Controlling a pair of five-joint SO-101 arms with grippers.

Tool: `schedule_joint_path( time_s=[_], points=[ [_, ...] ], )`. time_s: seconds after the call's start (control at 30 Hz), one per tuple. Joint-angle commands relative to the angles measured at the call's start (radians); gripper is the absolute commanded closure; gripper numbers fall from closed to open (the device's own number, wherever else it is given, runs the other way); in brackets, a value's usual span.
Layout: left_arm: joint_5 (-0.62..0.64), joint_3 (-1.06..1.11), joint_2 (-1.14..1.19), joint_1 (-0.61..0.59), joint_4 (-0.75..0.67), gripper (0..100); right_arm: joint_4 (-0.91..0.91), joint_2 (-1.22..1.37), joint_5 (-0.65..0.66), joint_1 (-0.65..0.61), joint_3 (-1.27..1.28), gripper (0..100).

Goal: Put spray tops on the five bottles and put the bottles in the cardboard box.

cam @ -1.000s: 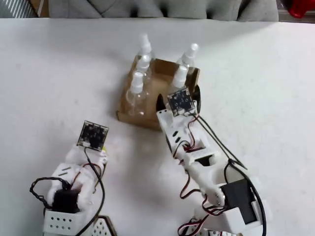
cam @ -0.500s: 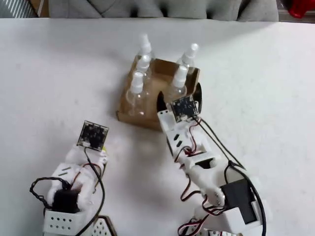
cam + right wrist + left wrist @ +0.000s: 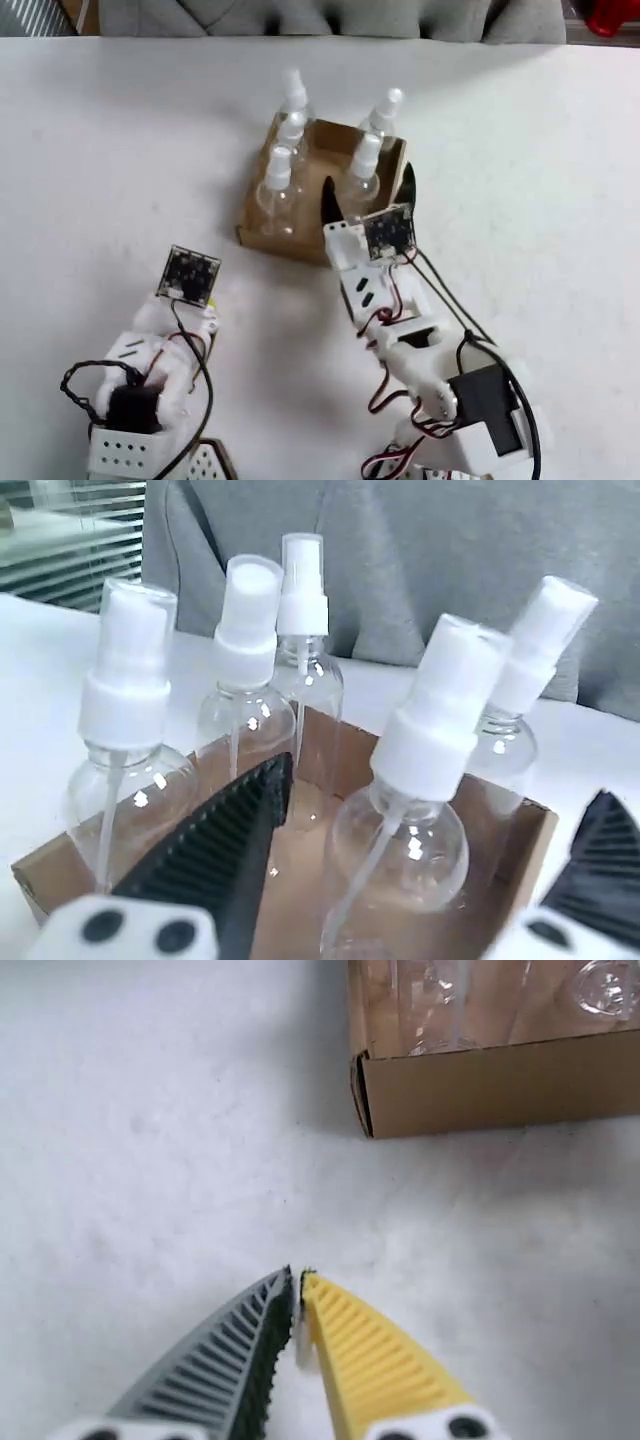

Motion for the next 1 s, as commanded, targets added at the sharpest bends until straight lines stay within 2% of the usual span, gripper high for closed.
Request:
schedule_joint_path(
  time_s=[0.0,0.23,0.43,0.7,0.97],
  points=[
    [-0.011,0.000,-0.004,-0.008,-0.003,98,-0.044,-0.021,-0.017,-0.004,-0.002,62.2],
    [-0.011,0.000,-0.004,-0.008,-0.003,98,-0.110,-0.054,-0.017,-0.004,0.037,62.2],
    [-0.011,0.000,-0.004,-0.008,-0.005,98,-0.097,-0.254,-0.011,-0.031,0.146,62.2],
    [-0.011,0.000,-0.004,-0.008,-0.005,98,0.257,-0.588,-0.009,0.022,0.160,62.2],
    [-0.011,0.000,-0.004,-0.008,-0.005,98,0.716,-0.992,-0.009,0.102,0.163,62.2]
  ],
)
